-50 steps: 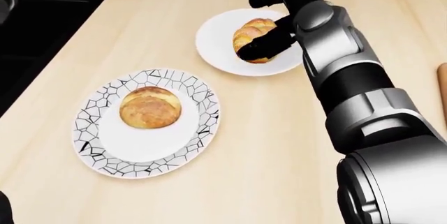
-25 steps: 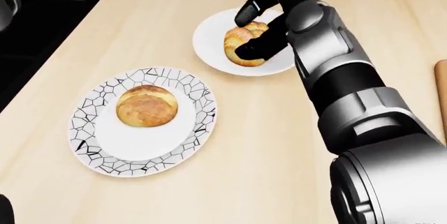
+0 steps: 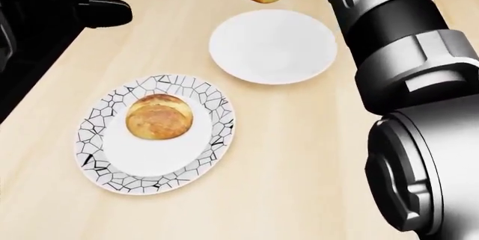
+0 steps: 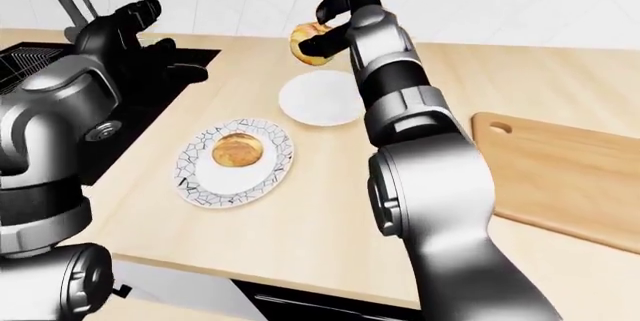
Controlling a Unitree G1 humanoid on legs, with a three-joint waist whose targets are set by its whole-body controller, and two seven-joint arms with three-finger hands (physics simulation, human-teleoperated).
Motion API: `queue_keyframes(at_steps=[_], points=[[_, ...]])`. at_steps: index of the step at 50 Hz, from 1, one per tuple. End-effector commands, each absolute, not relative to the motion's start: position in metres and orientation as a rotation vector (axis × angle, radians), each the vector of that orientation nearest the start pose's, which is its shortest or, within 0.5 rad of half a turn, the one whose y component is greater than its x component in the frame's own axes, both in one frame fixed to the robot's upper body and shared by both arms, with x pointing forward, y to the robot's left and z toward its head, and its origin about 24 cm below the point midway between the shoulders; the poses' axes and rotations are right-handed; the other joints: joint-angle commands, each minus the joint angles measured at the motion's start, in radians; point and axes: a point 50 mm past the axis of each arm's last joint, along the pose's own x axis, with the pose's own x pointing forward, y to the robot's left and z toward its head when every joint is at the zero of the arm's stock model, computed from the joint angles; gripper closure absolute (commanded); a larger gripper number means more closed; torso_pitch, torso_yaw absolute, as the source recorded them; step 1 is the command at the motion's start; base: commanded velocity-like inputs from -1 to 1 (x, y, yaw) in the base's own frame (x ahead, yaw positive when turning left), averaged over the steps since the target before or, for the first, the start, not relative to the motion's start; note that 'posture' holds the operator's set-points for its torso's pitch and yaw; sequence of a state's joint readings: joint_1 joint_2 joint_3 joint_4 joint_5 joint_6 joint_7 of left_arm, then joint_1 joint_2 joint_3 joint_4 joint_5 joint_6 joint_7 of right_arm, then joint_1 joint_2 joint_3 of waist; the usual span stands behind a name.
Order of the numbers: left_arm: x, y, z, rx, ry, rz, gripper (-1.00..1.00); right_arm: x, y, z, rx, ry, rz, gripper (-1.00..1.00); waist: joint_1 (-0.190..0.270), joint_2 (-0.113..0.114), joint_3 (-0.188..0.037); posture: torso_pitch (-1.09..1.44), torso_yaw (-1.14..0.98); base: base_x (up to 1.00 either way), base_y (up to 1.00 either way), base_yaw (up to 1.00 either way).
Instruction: Place all breads on the cutting board.
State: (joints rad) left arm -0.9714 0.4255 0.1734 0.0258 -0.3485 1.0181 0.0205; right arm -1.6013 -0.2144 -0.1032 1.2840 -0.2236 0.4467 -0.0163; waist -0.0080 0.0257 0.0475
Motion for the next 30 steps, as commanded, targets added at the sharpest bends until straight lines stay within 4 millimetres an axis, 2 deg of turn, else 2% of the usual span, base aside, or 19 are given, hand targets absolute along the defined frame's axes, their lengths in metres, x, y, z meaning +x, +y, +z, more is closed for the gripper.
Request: queue_keyframes(at_steps=[1, 7, 15, 20, 23, 30], points=[[0.345, 0.19, 0.286, 0.051, -0.028, -0.063, -1.0, 0.426, -0.118, 0.324, -0.388, 0.005, -0.057, 1.0, -0.001, 0.003, -0.032, 0.0, 0.0, 0.0, 0.0, 0.0], [0.335, 0.188, 0.274, 0.091, -0.014, -0.089, -1.0, 0.424, -0.119, 0.334, -0.399, -0.009, -0.062, 1.0, 0.0, 0.003, -0.031, 0.0, 0.0, 0.0, 0.0, 0.0], [0.325, 0.185, 0.259, 0.128, 0.021, -0.129, -0.98, 0.423, -0.121, 0.336, -0.405, -0.013, -0.068, 1.0, 0.001, 0.003, -0.029, 0.0, 0.0, 0.0, 0.0, 0.0], [0.318, 0.18, 0.251, 0.158, 0.029, -0.156, -0.79, 0.424, -0.121, 0.335, -0.404, -0.011, -0.067, 1.0, 0.003, 0.002, -0.03, 0.0, 0.0, 0.0, 0.0, 0.0], [0.314, 0.178, 0.244, 0.177, 0.039, -0.173, -0.8, 0.424, -0.121, 0.336, -0.405, -0.012, -0.067, 1.0, 0.002, 0.002, -0.03, 0.0, 0.0, 0.0, 0.0, 0.0], [0.31, 0.171, 0.238, 0.206, 0.049, -0.208, -0.65, 0.423, -0.122, 0.336, -0.403, -0.013, -0.07, 1.0, 0.005, -0.002, -0.03, 0.0, 0.0, 0.0, 0.0, 0.0]])
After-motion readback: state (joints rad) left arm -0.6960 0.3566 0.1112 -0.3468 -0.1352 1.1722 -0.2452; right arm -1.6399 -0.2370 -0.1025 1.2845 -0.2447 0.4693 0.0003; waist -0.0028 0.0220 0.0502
